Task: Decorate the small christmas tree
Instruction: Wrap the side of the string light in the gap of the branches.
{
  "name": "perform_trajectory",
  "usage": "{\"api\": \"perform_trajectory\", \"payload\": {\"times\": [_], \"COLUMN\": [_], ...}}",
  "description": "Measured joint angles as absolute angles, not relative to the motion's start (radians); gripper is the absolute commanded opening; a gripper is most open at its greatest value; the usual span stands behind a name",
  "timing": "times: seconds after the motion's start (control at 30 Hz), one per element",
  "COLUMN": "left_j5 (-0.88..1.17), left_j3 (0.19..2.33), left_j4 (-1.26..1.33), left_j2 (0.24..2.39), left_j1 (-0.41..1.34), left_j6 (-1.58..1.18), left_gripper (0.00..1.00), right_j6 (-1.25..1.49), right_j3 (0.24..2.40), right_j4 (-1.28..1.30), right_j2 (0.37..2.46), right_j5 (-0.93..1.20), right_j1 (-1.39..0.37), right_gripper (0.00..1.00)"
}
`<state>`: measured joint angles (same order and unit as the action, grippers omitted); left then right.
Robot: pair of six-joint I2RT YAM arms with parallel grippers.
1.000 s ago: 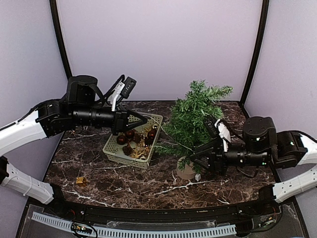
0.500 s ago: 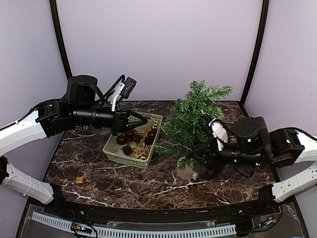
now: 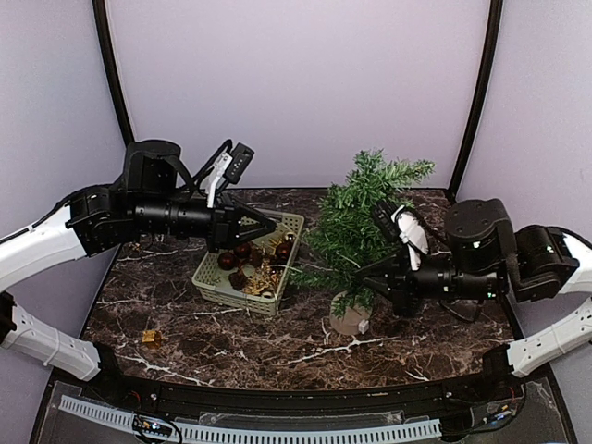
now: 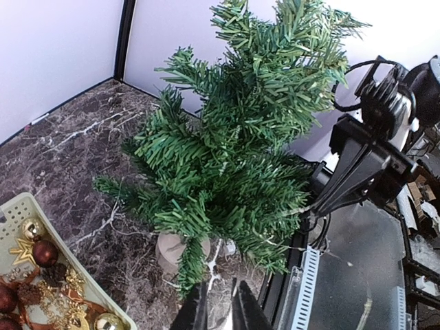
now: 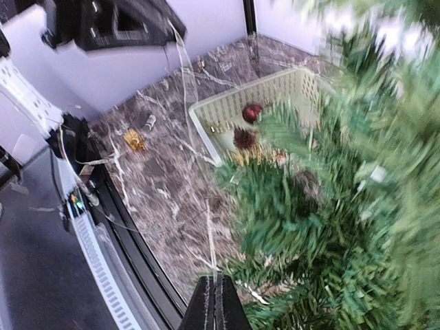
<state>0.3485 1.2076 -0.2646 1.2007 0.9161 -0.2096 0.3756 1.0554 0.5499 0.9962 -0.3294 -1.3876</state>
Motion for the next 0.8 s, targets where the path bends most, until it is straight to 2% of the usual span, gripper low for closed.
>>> {"api": "perform_trajectory", "payload": {"times": [0.2,0.33,0.4,0.57,0.8], "left_j5": [0.345,0.333,0.325,0.323,0.440], "left_j3": [1.208,1.249,1.280,1.350,1.405], "left_j4": [-0.287,-0.332,-0.352,-0.375,-0.363], "left_j2": [1.162,1.132,1.125,1.119,1.170], "left_j1": [0.912,0.912,0.912,0.912,0.912], "left_j6": [-0.168,-0.133,-0.110,-0.062,-0.033], "left_gripper": [0.70,0.87,0.91,0.94,0.98], "right_j6": [0.373,0.360,0.347,0.303,0.236], "right_j3": [1.206,1.319,1.386,1.537,1.682], "right_j4": [0.602,0.650,0.677,0.714,0.710], "right_j2": [0.999,1.029,1.059,1.137,1.239], "right_j5": [-0.307,-0.296,-0.289,-0.274,-0.245], "right_j1": [-1.388,-1.388,-1.388,-1.388,-1.388], "right_gripper": [0.00,0.00,0.00,0.00,0.00]}}
